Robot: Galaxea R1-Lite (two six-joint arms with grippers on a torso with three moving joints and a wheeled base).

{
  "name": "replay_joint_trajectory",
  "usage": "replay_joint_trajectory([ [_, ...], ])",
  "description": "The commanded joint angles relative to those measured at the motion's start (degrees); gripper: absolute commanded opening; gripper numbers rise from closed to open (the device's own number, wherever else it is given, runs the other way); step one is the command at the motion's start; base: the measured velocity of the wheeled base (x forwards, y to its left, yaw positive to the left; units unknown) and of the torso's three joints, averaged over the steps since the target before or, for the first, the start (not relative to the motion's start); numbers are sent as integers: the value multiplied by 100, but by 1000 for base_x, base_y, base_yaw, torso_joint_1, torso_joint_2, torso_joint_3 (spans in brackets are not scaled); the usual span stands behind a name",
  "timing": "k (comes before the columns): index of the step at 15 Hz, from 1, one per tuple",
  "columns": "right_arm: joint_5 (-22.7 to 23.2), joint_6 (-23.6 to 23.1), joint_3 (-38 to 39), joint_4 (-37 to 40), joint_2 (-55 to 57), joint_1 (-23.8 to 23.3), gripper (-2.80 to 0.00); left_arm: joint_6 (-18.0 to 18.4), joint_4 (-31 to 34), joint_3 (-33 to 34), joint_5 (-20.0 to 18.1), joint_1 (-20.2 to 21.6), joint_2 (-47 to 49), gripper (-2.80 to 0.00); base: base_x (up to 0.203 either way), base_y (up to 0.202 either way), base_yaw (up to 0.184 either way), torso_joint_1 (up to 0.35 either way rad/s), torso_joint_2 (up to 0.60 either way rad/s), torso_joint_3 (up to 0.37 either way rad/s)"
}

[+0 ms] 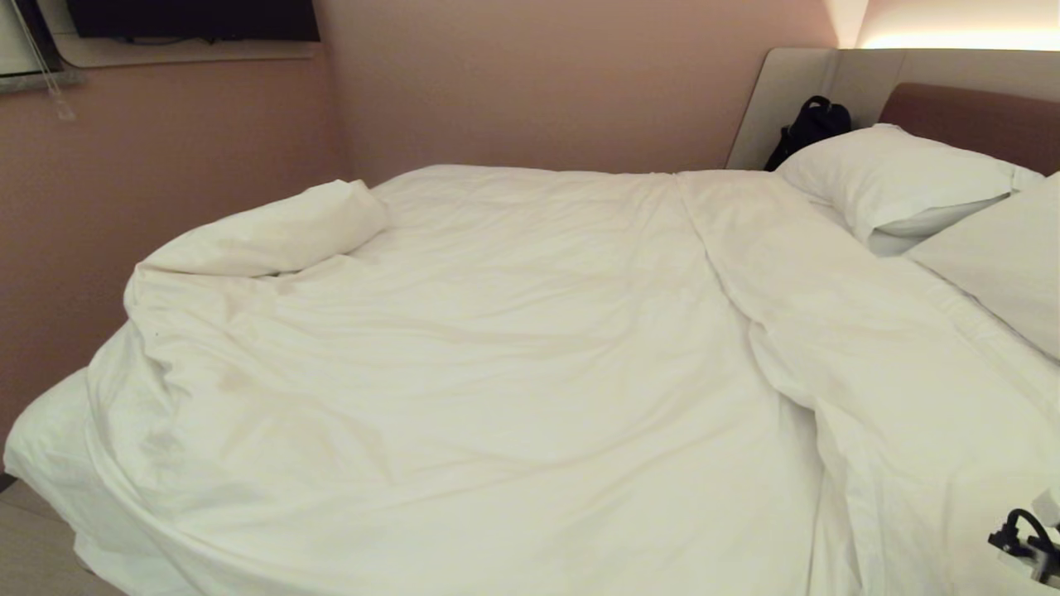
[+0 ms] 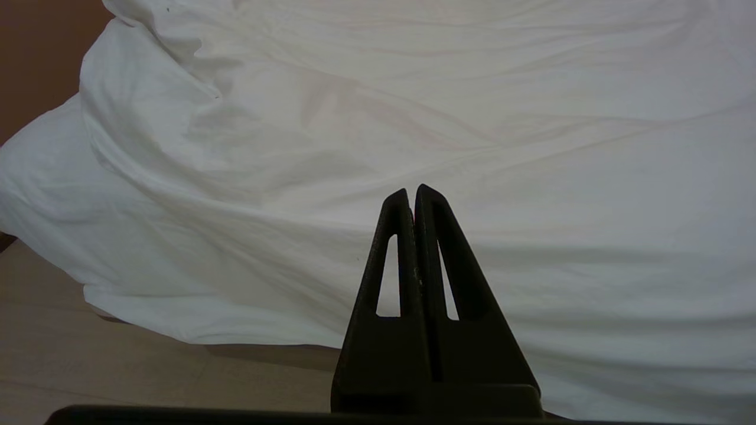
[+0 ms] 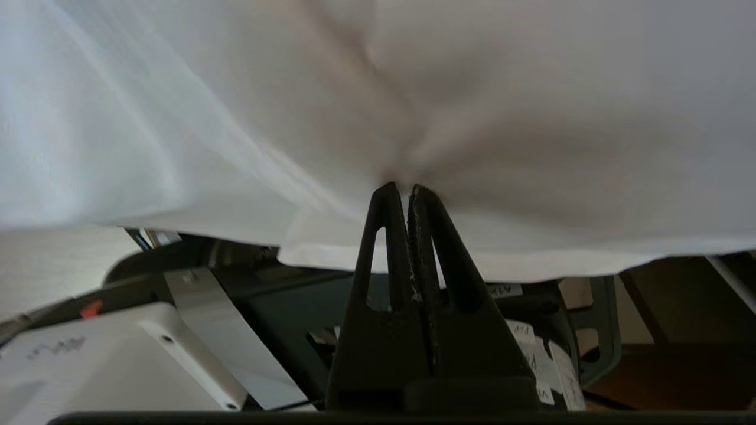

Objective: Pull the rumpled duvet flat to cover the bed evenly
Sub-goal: Flatten the corners of the folded blanket

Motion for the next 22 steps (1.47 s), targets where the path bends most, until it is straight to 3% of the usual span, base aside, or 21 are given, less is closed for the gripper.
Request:
replay_joint_trajectory([
  [1, 15, 5, 254, -531, 102, -1, -280, 0, 5, -4, 0, 2, -2, -280, 0, 0, 0, 0, 0, 0],
  [3, 11, 11, 592, -1179, 501, -11, -280, -2, -2, -4, 0, 2, -2, -280, 0, 0, 0, 0, 0, 0],
  [10, 26, -53, 2203, -4681, 2170, -10, -280, -2, -2, -2, 0, 2, -2, -280, 0, 0, 0, 0, 0, 0],
  [14, 130, -128, 2237, -5061, 2666, -14, -280, 7, -2, 5, 0, 2, -2, -280, 0, 0, 0, 0, 0, 0],
  [16, 122, -130, 2237, -5605, 2995, -17, -280, 0, 0, -3, 0, 2, -2, -280, 0, 0, 0, 0, 0, 0],
  [22, 124, -137, 2237, -5785, 2380, -10, -280, -2, 3, 2, 0, 2, -2, -280, 0, 0, 0, 0, 0, 0],
])
